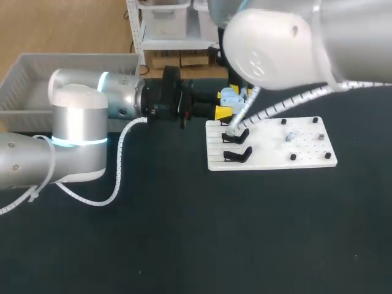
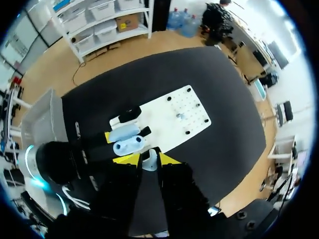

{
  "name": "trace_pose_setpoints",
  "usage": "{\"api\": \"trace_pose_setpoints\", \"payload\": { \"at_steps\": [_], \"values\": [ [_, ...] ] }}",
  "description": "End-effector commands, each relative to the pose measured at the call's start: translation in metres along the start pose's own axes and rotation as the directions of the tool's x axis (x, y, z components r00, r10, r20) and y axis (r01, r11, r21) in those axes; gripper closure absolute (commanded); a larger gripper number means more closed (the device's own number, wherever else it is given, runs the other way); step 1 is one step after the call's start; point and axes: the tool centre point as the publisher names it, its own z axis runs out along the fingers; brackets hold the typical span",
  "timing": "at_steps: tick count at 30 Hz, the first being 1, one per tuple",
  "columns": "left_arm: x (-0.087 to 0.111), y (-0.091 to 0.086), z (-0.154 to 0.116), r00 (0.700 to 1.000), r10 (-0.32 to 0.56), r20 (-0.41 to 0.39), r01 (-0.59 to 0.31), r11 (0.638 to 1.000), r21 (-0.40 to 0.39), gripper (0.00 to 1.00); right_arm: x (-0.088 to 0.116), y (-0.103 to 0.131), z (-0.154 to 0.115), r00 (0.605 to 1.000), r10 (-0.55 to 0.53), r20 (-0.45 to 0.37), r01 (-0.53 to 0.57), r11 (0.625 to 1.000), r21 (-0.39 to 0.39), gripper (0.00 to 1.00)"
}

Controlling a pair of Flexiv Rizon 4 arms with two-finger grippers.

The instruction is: Pick up each earbud case from the left stands, insert the matching earbuds, close the lid, and place the case in the box.

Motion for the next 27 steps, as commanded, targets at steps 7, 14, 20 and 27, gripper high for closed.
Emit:
{"api": "trace_pose_setpoints", "payload": {
  "at_steps": [7, 14, 20, 27],
  "values": [
    [0.001, -0.001, 0.000, 1.000, 0.004, 0.003, -0.004, 1.000, -0.005, 1.00, 0.005, 0.021, 0.003, 0.994, 0.094, -0.050, -0.092, 0.995, 0.033, 1.00],
    [0.001, -0.001, 0.000, 1.000, 0.004, 0.003, -0.004, 1.000, -0.005, 1.00, 0.003, 0.022, 0.010, 0.991, 0.118, -0.067, -0.115, 0.992, 0.052, 1.00],
    [0.001, -0.001, 0.000, 1.000, 0.004, 0.003, -0.004, 1.000, -0.005, 1.00, -0.002, 0.025, 0.017, 0.986, 0.141, -0.084, -0.137, 0.989, 0.055, 1.00],
    [0.001, -0.001, 0.000, 1.000, 0.004, 0.003, -0.004, 1.000, -0.005, 1.00, -0.004, 0.025, 0.021, 0.984, 0.149, -0.096, -0.144, 0.988, 0.060, 1.00]
  ]
}}
